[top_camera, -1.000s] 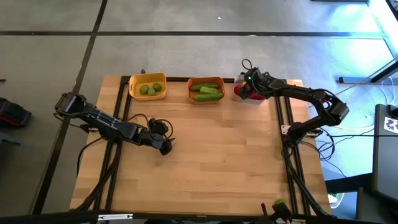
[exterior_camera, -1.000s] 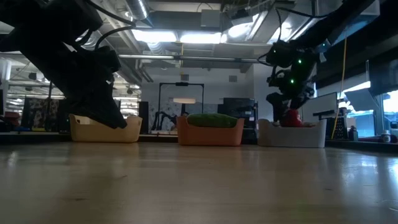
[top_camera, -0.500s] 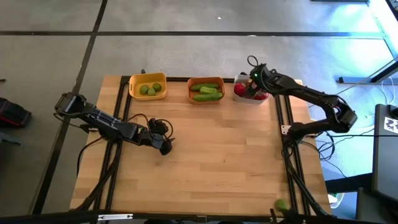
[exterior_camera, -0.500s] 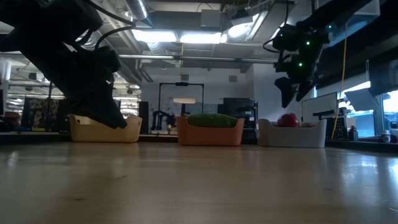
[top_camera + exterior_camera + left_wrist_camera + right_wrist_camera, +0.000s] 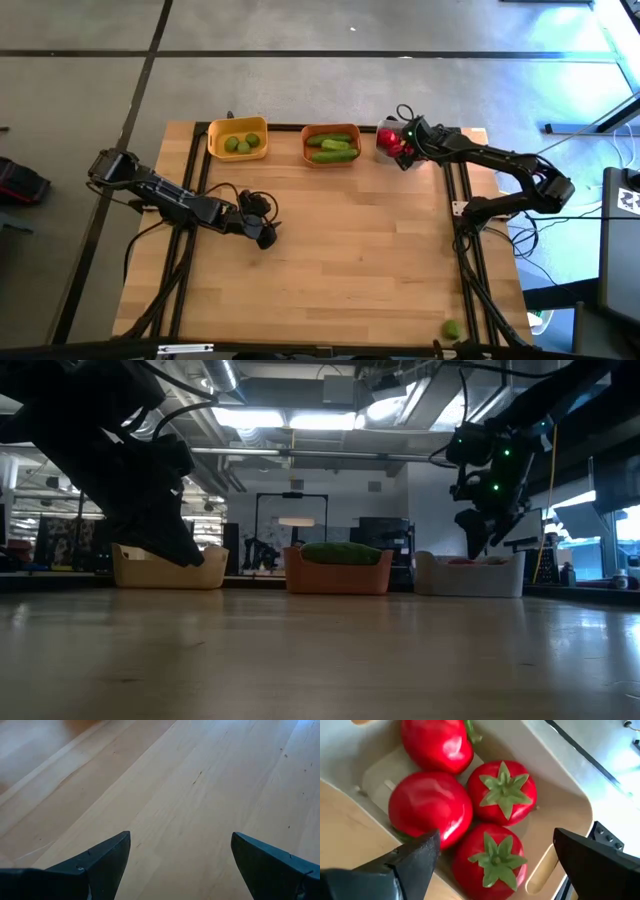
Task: Sort produce into baskets
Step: Put the tomato into the white bin, then put the lime into the yellow bin
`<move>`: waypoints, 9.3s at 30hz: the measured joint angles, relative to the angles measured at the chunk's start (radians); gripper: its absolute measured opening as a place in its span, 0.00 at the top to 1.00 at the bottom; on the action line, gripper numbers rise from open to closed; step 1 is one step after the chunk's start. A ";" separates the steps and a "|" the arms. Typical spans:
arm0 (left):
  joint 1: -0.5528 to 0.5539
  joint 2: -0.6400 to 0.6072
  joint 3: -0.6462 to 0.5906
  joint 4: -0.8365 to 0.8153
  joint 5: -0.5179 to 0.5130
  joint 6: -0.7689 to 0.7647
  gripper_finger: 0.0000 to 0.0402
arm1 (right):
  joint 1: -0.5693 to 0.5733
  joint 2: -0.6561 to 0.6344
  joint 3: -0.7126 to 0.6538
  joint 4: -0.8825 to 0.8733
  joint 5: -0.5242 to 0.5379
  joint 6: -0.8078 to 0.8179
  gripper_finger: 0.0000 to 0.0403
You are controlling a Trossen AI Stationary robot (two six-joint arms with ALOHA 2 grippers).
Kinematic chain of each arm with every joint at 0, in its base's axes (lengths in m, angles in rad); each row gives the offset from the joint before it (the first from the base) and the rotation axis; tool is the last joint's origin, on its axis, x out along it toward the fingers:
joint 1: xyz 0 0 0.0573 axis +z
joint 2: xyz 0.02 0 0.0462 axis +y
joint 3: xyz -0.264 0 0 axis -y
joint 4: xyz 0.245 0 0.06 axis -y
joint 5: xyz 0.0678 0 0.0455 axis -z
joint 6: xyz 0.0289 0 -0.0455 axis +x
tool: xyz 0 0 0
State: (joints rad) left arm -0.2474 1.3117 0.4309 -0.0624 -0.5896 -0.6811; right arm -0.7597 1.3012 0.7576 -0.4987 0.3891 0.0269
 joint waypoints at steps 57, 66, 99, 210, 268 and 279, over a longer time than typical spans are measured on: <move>0.034 0.000 0.000 0.137 0.027 0.303 0.15 | 1.197 -0.126 0.152 -0.368 -0.426 1.045 0.06; 0.034 0.000 0.000 0.136 0.027 0.341 0.15 | 1.278 -0.017 0.152 -0.197 -0.498 1.155 0.06; 0.034 0.000 0.000 0.134 0.027 0.399 0.15 | 1.724 0.231 0.152 -0.148 -0.800 1.662 0.32; -0.042 0.000 0.323 0.345 0.029 1.078 0.15 | 0.798 0.219 0.172 0.917 -0.488 0.393 0.64; 0.051 0.000 0.322 0.222 0.027 0.712 0.50 | 0.772 0.154 0.044 0.031 -0.222 0.445 0.37; 0.202 0.000 0.322 0.073 -0.141 0.569 0.50 | 0.772 0.196 -0.038 0.108 -0.135 0.447 0.37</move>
State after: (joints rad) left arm -0.0451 1.3117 0.7532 0.0109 -0.7307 -0.1117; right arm 0.0124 1.4972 0.7196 -0.3906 0.2541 0.4744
